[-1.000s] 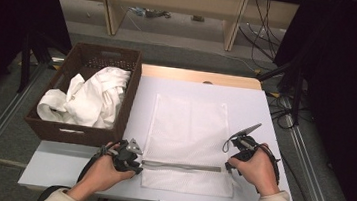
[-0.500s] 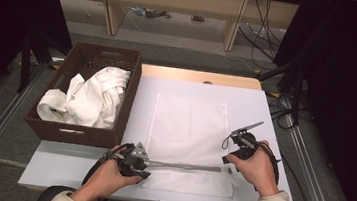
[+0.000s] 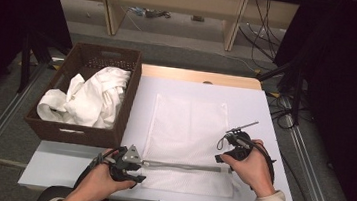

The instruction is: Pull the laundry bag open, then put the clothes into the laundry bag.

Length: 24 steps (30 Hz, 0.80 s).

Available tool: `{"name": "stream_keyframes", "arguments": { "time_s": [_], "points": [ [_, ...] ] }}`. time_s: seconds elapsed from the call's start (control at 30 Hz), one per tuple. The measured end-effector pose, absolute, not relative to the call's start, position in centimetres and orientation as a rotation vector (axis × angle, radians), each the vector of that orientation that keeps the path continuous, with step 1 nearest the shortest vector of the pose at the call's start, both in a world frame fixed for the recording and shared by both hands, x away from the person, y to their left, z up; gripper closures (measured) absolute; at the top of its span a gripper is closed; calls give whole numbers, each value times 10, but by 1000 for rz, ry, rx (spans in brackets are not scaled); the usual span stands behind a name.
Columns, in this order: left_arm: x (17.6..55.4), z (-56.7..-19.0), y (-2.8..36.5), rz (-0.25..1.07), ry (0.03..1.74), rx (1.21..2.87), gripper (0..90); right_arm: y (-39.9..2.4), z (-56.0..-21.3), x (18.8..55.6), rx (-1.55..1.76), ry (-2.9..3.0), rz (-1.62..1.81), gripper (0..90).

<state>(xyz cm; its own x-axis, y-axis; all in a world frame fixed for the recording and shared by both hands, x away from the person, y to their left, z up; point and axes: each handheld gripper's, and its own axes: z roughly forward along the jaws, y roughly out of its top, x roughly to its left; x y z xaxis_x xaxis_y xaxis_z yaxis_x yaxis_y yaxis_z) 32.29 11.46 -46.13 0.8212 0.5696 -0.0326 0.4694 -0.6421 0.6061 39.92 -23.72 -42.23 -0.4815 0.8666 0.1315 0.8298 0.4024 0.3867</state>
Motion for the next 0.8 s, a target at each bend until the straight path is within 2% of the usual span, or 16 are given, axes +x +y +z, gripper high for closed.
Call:
{"name": "stream_keyframes", "arguments": {
  "time_s": [0.03, 0.07, 0.1, 0.2, 0.3, 0.67, 0.8],
  "points": [
    [324, -461, 115, 231, 775, 2374, 527, -235, -422, 399, 1548, 2555, 619, 544],
    [324, -461, 115, 251, 771, 2362, 454, -231, -423, 399, 1517, 2575, 630, 527],
    [323, -460, 116, 273, 763, 2356, 454, -231, -423, 399, 1517, 2575, 630, 527],
    [323, -461, 114, 326, 746, 2327, 338, -223, -427, 400, 1459, 2614, 651, 503],
    [322, -459, 111, 347, 752, 2309, 273, -216, -429, 400, 1410, 2650, 681, 483],
    [326, -459, 112, 354, 744, 2290, 248, -205, -433, 397, 1337, 2683, 711, 478],
    [327, -460, 112, 319, 772, 2273, 257, -196, -436, 396, 1298, 2709, 700, 466]
  ]
}}
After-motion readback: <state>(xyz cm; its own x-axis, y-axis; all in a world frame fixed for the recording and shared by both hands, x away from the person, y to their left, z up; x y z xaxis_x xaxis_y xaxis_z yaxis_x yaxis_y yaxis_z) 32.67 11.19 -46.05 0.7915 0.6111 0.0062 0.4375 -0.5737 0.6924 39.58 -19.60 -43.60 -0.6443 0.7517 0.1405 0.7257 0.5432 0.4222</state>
